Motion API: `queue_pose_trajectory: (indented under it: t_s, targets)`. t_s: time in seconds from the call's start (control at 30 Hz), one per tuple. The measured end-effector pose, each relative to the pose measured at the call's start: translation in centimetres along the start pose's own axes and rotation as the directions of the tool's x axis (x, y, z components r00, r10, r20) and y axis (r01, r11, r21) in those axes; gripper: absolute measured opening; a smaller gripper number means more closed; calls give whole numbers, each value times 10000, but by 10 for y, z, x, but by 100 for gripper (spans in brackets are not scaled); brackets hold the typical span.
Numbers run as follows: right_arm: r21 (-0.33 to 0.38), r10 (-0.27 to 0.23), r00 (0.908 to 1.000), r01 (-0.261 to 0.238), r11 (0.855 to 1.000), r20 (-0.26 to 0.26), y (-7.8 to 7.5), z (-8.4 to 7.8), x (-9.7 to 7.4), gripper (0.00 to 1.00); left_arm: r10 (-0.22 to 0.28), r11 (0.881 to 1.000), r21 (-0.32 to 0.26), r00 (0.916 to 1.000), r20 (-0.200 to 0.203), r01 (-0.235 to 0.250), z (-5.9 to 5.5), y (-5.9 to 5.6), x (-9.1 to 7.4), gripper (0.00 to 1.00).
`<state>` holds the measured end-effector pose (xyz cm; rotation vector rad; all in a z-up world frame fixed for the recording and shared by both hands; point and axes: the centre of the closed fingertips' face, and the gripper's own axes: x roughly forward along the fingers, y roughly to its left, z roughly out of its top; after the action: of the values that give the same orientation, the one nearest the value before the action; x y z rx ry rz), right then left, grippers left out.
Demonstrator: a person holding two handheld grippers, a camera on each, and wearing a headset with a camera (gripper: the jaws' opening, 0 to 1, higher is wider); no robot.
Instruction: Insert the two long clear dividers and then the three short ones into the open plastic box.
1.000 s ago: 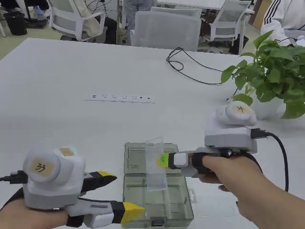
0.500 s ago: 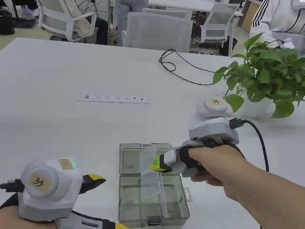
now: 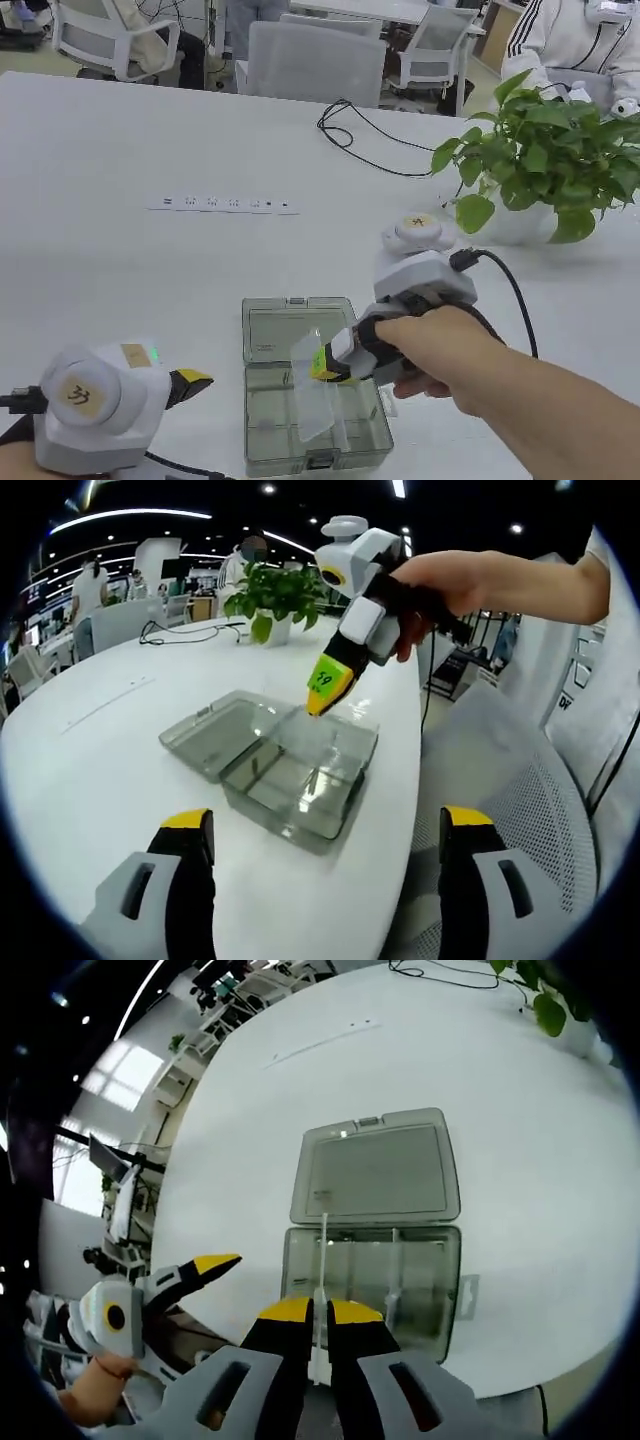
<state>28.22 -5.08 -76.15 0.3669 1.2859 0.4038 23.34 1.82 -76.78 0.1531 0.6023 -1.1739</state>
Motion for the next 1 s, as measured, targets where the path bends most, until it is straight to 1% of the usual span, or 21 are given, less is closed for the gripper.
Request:
queue_pose_trajectory:
  t_s: [0.03, 0.2, 0.27, 0.33, 0.5, 0.7, 1.0]
  targets:
    - [12, -100, 9999, 100, 9999, -43, -1, -1, 1, 7, -18, 10000, 10, 10000, 12, 18, 0, 0, 0, 95]
    - [93, -257, 9995, 258, 9996, -193, -3, -4, 7, 7, -122, 9999, 113, 9999, 6, 122, -2, 0, 0, 96]
    - [98, -446, 9987, 449, 9989, -238, -7, -5, 9, 7, -155, 9998, 118, 9999, -5, 155, -2, 0, -1, 96]
    - [187, -452, 9986, 457, 9988, -274, -9, -6, 11, 7, -173, 9998, 125, 9998, -7, 173, -3, 0, -1, 96]
    - [157, -588, 9978, 593, 9981, -306, -12, -8, 14, 7, -222, 9996, 158, 9998, 12, 222, -5, -1, -2, 96]
    - [168, -611, 9976, 617, 9980, -317, -10, -7, 17, 7, -257, 9996, 132, 9997, 18, 257, -7, -2, -2, 96]
    - [39, -761, 9963, 763, 9971, -393, -12, -9, 21, 7, -289, 9996, 9, 9995, 159, 289, -5, -2, -1, 95]
